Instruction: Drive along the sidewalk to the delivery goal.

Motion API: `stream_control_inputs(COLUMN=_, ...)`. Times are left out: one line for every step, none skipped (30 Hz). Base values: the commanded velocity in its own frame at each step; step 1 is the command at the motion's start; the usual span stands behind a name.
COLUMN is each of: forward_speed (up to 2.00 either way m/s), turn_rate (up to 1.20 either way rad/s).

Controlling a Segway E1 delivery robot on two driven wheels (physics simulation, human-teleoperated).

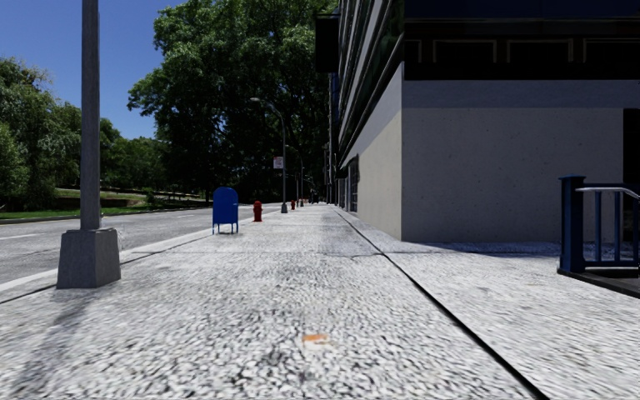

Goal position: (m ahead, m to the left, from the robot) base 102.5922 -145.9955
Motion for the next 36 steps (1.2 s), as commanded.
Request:
stream_control_inputs(forward_speed=2.0, turn_rate=0.0)
stream_control_inputs(forward_speed=2.0, turn_rate=0.0)
stream_control_inputs(forward_speed=2.0, turn_rate=0.0)
stream_control_inputs(forward_speed=2.0, turn_rate=0.0)
stream_control_inputs(forward_speed=2.0, turn_rate=0.0)
stream_control_inputs(forward_speed=2.0, turn_rate=0.0)
stream_control_inputs(forward_speed=2.0, turn_rate=0.0)
stream_control_inputs(forward_speed=2.0, turn_rate=0.0)
stream_control_inputs(forward_speed=2.0, turn_rate=0.0)
stream_control_inputs(forward_speed=2.0, turn_rate=0.0)
stream_control_inputs(forward_speed=2.0, turn_rate=0.0)
stream_control_inputs(forward_speed=2.0, turn_rate=0.0)
stream_control_inputs(forward_speed=2.0, turn_rate=0.0)
stream_control_inputs(forward_speed=2.0, turn_rate=0.0)
stream_control_inputs(forward_speed=2.0, turn_rate=0.0)
stream_control_inputs(forward_speed=2.0, turn_rate=0.0)
stream_control_inputs(forward_speed=2.0, turn_rate=0.0)
stream_control_inputs(forward_speed=2.0, turn_rate=0.0)
stream_control_inputs(forward_speed=2.0, turn_rate=0.0)
stream_control_inputs(forward_speed=2.0, turn_rate=0.0)
stream_control_inputs(forward_speed=2.0, turn_rate=0.0)
stream_control_inputs(forward_speed=2.0, turn_rate=0.0)
stream_control_inputs(forward_speed=2.0, turn_rate=0.0)
stream_control_inputs(forward_speed=2.0, turn_rate=0.0)
stream_control_inputs(forward_speed=2.0, turn_rate=0.0)
stream_control_inputs(forward_speed=2.0, turn_rate=0.0)
stream_control_inputs(forward_speed=2.0, turn_rate=0.0)
stream_control_inputs(forward_speed=2.0, turn_rate=0.0)
stream_control_inputs(forward_speed=2.0, turn_rate=0.0)
stream_control_inputs(forward_speed=2.0, turn_rate=0.0)
stream_control_inputs(forward_speed=2.0, turn_rate=0.0)
stream_control_inputs(forward_speed=2.0, turn_rate=0.0)
stream_control_inputs(forward_speed=2.0, turn_rate=0.0)
stream_control_inputs(forward_speed=2.0, turn_rate=0.0)
stream_control_inputs(forward_speed=2.0, turn_rate=0.0)
stream_control_inputs(forward_speed=2.0, turn_rate=0.0)
